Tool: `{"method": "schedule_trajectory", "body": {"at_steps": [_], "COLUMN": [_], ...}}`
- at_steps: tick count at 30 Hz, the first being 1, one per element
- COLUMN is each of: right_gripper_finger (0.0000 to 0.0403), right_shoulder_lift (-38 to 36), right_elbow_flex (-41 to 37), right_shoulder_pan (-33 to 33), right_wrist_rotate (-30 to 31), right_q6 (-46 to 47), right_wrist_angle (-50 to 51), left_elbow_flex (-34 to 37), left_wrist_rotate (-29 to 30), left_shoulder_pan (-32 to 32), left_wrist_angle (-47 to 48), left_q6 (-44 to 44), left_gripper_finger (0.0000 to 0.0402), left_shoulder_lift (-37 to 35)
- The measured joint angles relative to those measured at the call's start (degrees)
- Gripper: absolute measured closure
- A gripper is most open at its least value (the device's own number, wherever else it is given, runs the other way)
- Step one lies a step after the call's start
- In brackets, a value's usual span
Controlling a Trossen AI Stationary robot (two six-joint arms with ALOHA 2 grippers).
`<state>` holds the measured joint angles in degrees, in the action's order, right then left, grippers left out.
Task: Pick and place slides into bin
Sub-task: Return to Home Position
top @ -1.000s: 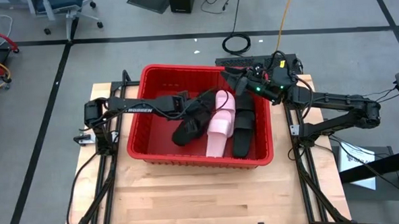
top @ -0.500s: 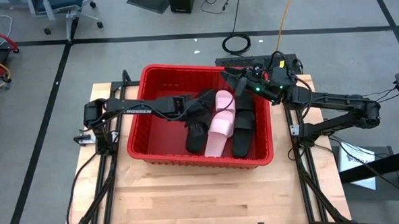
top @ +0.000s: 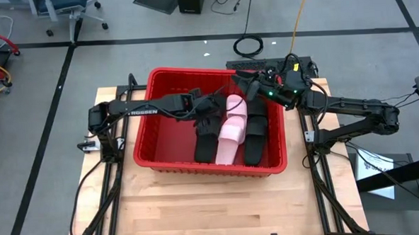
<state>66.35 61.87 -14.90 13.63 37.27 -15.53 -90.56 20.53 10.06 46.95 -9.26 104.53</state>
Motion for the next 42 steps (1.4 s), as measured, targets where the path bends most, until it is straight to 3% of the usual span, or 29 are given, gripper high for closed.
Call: {"method": "schedule_trajectory", "body": {"at_steps": [6,15,23,32,42], "right_gripper_finger": [0.0122,0.0122,0.0122,0.0122,0.0122], "right_shoulder_lift": [0.0,-0.2,-0.25,-0.26,-0.28], "right_elbow_flex": [-0.02,-0.02,-0.07,-0.07,-0.07], "right_shoulder_pan": [0.0,0.0,0.0,0.67,4.69], "right_wrist_rotate": [-0.3,-3.91,-6.7,-15.16,-15.28], "right_q6": [0.67,-4.38,-5.19,-4.15,-6.11], "right_wrist_angle": [-1.96,-13.11,-19.54,-29.07,-38.01], "left_elbow_flex": [-1.68,-1.71,-1.69,-1.69,-1.69], "left_wrist_rotate": [0.27,-1.9,-2.92,-8.81,-10.76], "left_shoulder_pan": [2.37,4.79,4.75,4.54,2.83], "left_wrist_angle": [0.87,-2.09,-5.35,-6.19,-7.08], "left_q6": [0.77,3.37,4.13,6.61,11.05], "left_gripper_finger": [0.016,0.016,0.016,0.016,0.016], "left_shoulder_lift": [-2.46,-14.26,-24.25,-33.32,-42.0]}}
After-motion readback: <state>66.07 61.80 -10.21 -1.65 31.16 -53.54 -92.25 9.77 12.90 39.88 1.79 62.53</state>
